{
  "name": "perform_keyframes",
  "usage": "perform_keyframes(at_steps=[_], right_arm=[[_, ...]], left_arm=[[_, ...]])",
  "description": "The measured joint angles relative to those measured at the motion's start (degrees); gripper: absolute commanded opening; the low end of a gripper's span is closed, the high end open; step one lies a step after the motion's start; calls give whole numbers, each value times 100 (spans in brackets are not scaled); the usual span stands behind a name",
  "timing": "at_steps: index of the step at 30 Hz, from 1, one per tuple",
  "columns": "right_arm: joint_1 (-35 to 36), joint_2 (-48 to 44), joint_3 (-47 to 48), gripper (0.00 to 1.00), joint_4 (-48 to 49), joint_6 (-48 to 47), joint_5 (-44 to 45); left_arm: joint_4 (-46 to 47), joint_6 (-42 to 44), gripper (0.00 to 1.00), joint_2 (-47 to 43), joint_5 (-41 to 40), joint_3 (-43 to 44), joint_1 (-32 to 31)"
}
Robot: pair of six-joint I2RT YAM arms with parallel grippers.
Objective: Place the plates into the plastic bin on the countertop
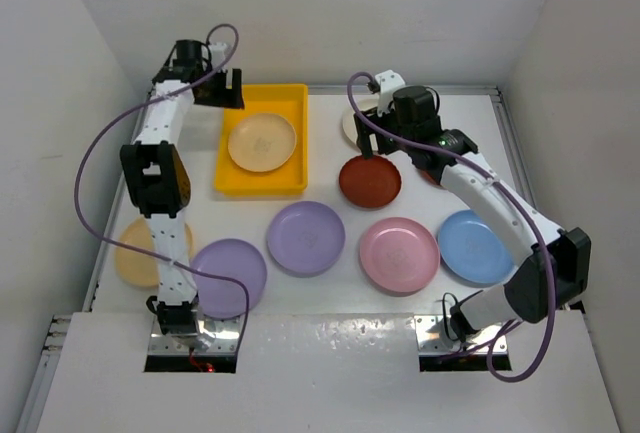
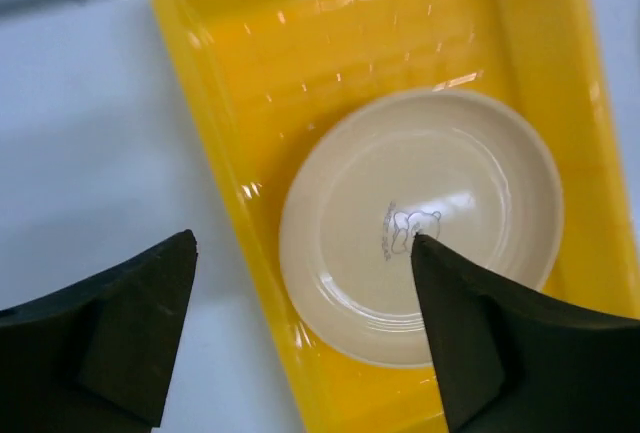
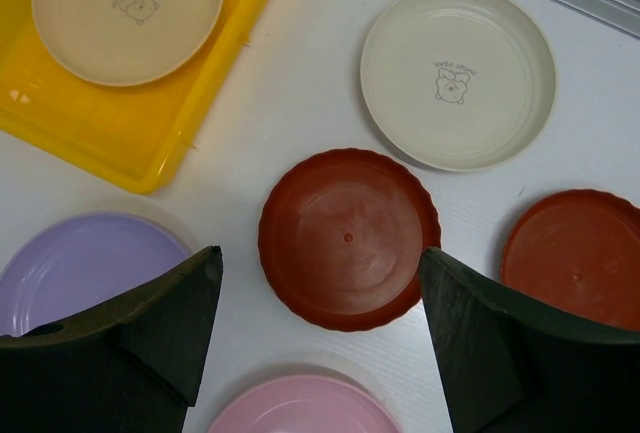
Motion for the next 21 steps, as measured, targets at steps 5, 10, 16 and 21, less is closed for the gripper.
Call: perform_keyframes(at_steps=[5,10,16,21], right_arm=[[2,-28,-7,81,9,0,-50],[7,-15,-17,82,9,-33,-221],[44,428,216,82,-83,-61,-658],[122,1119,776,82,-229,-13,-1005]], left_arm=[[63,562,96,-1198,-160,-203,306],[-474,1635,87,-2717,-420,-1853,1526],[-688,2282,86,-2629,-579,-4444,3670],[-977,2608,86,-2603,-800,-5141,4172]])
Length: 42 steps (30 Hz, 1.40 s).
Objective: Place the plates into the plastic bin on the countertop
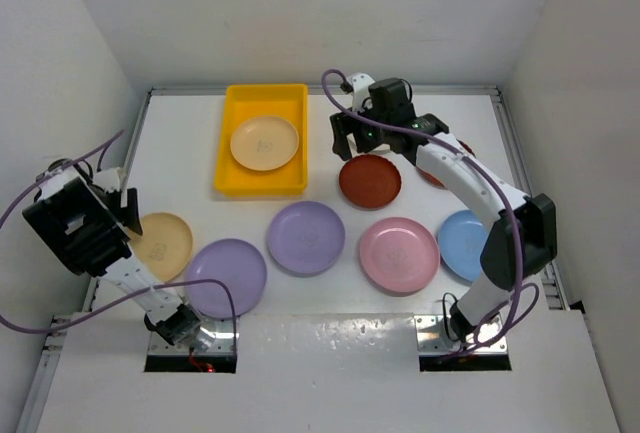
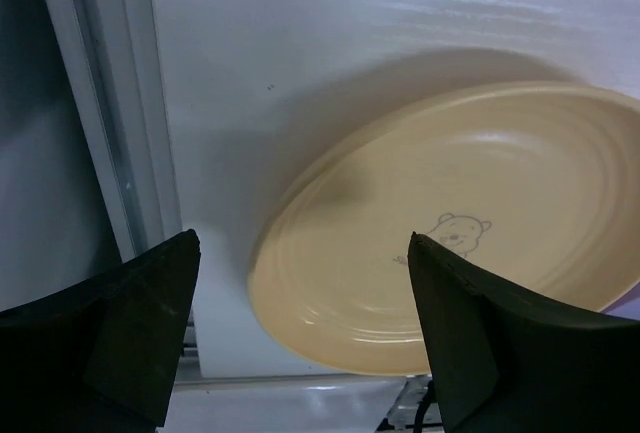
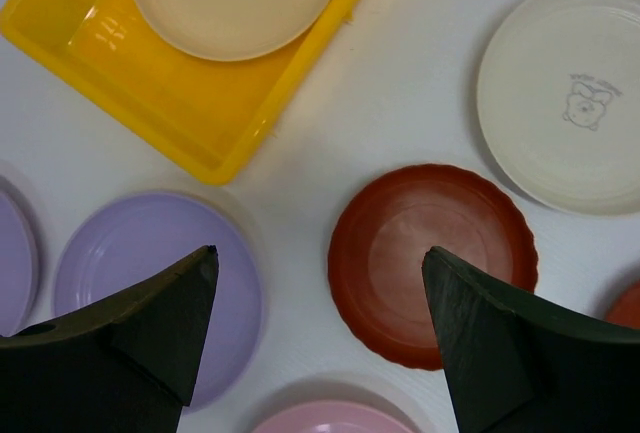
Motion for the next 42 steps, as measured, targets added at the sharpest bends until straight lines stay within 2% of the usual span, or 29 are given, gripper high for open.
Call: perform_keyframes(at_steps=[2,4,5,7,10,11,14,15,17,22,26,32,38,42], right_arm=[[44,170,181,82,-92,7,-111],[85,251,284,82,-162,4,-192],[109,264,317,82,-190,4,-212],[129,269,361,82,-229,2,-238],[144,269,389,82,-225,-2,-236],[144,267,389,82,-227,-7,-232],[144,262,389,82,-227,-15,-197],[144,256,385,82,-223,-28,-186],[142,225,354,82,-197,-35,-170],[142,83,212,82,-162,-37,-61],[142,-35,144,82,-153,-37,-7],[142,-227,-120,82,-35,-39,122],[142,-356,-328,82,4,-9,205],[142,-496,-452,82,48,13,310]], left_arm=[[107,44,82,0,9,2,59],[181,66,73,26,-4,0,153],[221,61,61,57,-20,0,212],[291,46,48,166,-42,-4,304],[354,42,38,411,-59,-22,365],[350,26,30,479,-50,-33,365],[260,-13,19,549,-39,-4,363],[210,-17,11,564,-28,42,365],[22,-44,1,612,24,175,365],[-192,-160,0,782,339,581,365],[-286,-426,0,815,680,1373,356],[273,-1080,0,448,1027,2496,0],[905,-1987,0,83,1515,3388,-1215],[1202,-2337,0,157,1604,3506,-2269]])
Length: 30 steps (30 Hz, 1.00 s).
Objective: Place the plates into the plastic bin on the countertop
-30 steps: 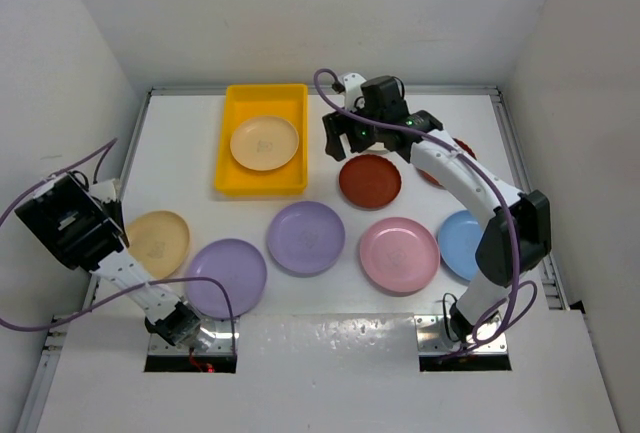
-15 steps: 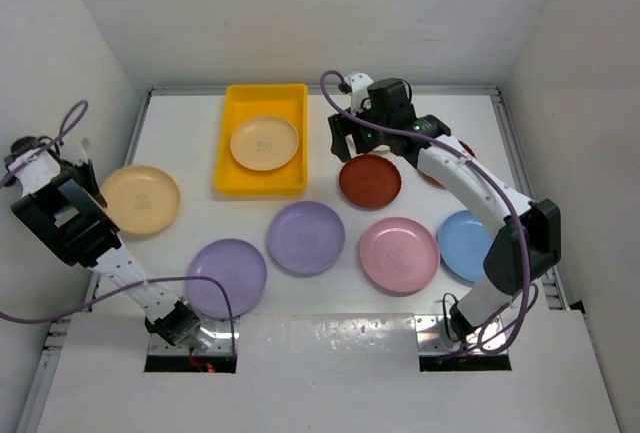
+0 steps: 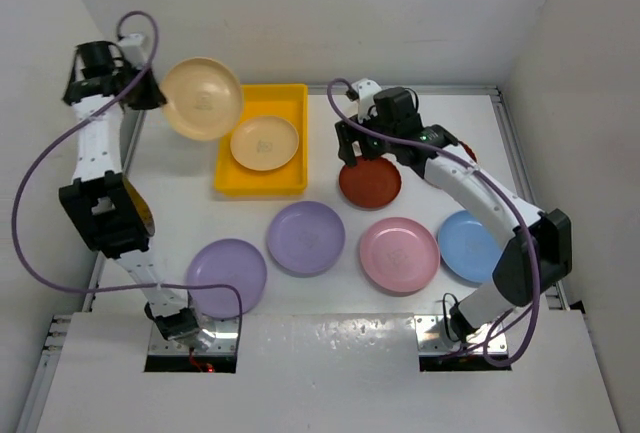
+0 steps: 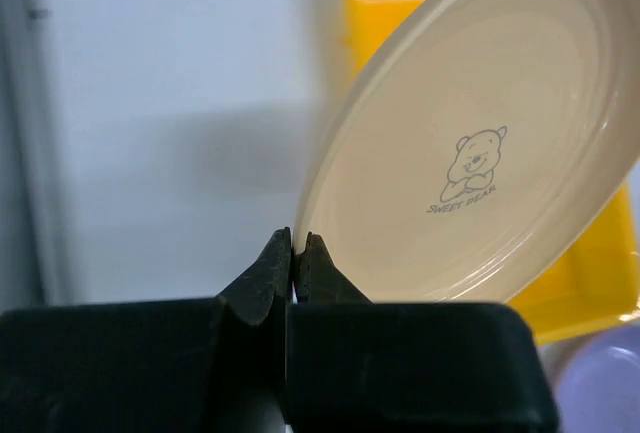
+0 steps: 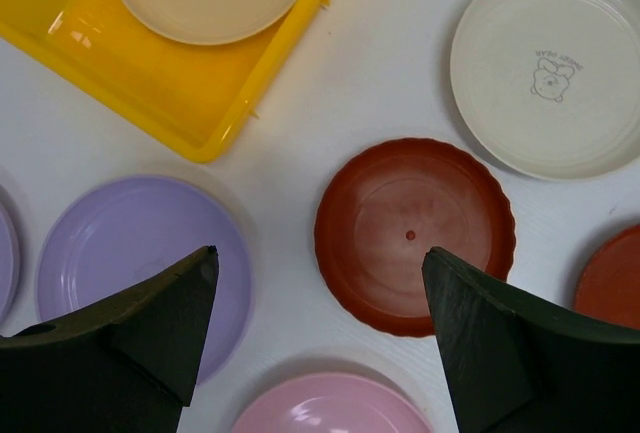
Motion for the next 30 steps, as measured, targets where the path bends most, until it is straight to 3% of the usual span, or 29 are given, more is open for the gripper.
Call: perform_keyframes(at_steps=[8,18,20,21,24,30], right_arm=[[0,-509,-542,82,136,42,269],[2,-708,-717,82,166,201,446],[4,-745,-745,82,166,214,487],[4,-772,-761,82,166,219,505],[4,-835,-809,82,181,245,529],[-2,-846,-863,86,256,417,686]], left_arm=[[22,-197,0,1097,-275,42,-1467],[87,-199,1,1862,-693,313,-1867],[111,-181,10,1867,-793,282,-1871],[125,-168,23,1867,-826,264,-1875],[146,-131,41,1867,-885,188,-1904],[162,-57,53,1867,-903,144,-1978]])
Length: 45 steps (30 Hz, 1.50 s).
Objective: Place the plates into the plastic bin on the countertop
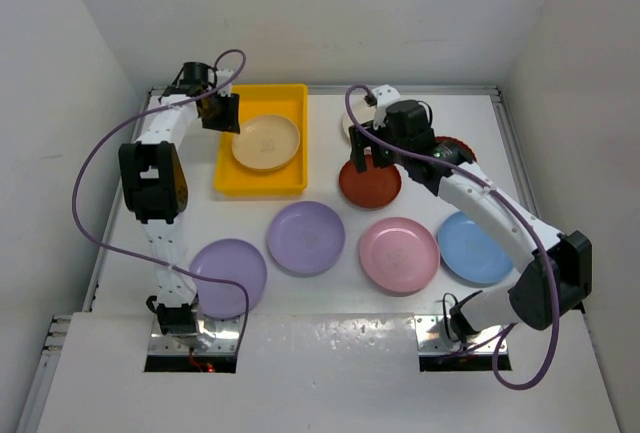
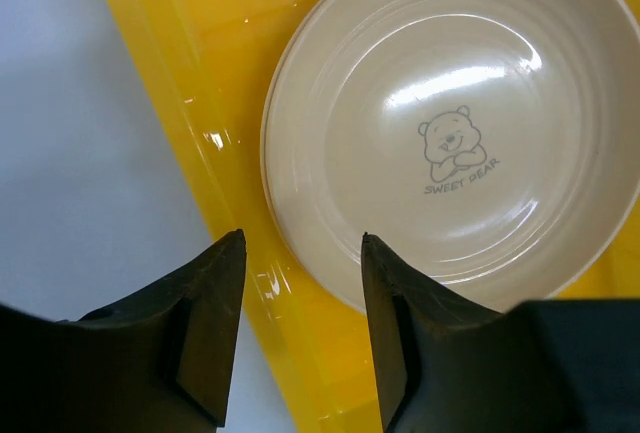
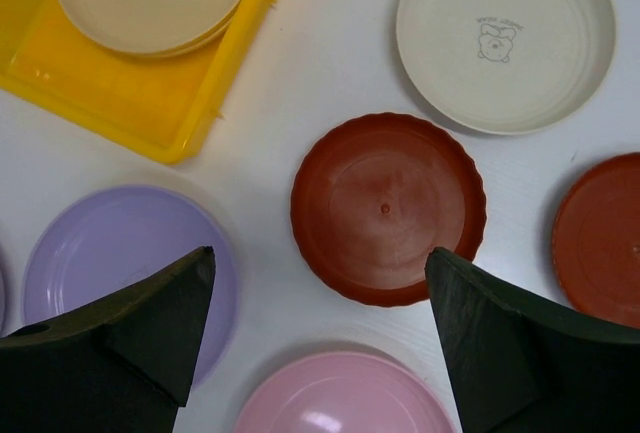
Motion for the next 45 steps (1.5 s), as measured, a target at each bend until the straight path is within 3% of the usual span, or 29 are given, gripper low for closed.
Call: perform_keyframes(at_steps=[4,9,11,16,23,32,37,45], right_arm=[[-214,26,-2,86,214,525,295],[-1069,452,44,67,595,1668,774],[-1390,898,203,62,586,2181,990],[-1917,2422,1141,62,431,3025,1198],[-2031,4072,2341,55,173,3517,1198],[-2052,4968,2806,44,-203,4221,1167],[-2063,5110,2949,0,-114,4463,1062],[-2061,4920,2710,0,306,4583,1252]], left_arm=[[17,37,53,0,-2,2,-11],[-28,94,54,0,-74,160,-15],[-26,129,58,-17,-118,262,-15],[-31,254,58,-313,-271,260,-13],[-31,354,58,-1086,-428,-356,164],[-116,356,58,-1445,-490,-1040,699],[-164,356,58,-1567,-490,-1211,863],[-179,356,58,-1633,-483,-1285,1029]])
